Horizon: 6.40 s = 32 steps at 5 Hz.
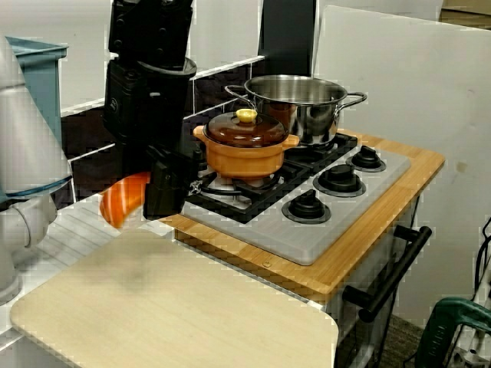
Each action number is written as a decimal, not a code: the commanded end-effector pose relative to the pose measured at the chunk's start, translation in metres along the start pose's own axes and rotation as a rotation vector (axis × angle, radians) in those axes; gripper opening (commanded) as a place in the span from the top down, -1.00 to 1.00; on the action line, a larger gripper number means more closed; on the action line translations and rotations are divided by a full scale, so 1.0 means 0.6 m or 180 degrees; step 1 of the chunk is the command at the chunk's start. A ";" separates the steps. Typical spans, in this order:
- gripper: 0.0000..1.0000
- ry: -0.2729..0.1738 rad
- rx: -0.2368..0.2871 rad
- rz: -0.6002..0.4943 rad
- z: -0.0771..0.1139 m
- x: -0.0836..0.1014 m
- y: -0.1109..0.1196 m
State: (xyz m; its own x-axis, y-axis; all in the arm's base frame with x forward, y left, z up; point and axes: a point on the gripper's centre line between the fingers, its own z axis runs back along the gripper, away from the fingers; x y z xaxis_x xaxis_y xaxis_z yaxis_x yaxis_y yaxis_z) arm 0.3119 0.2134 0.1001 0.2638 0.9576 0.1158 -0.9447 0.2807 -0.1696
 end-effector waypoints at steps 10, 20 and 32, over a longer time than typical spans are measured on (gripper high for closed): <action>1.00 0.0180 -0.0408 -0.1839 0.208 -0.205 -0.041; 1.00 -0.0091 -0.0602 -0.2597 0.265 -0.359 -0.079; 1.00 0.0093 -0.0590 -0.3376 0.274 -0.490 -0.160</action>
State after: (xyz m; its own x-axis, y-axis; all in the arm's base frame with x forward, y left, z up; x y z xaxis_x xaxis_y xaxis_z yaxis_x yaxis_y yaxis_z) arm 0.3015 -0.1181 0.2264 0.9483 0.2211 0.2275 -0.1996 0.9732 -0.1139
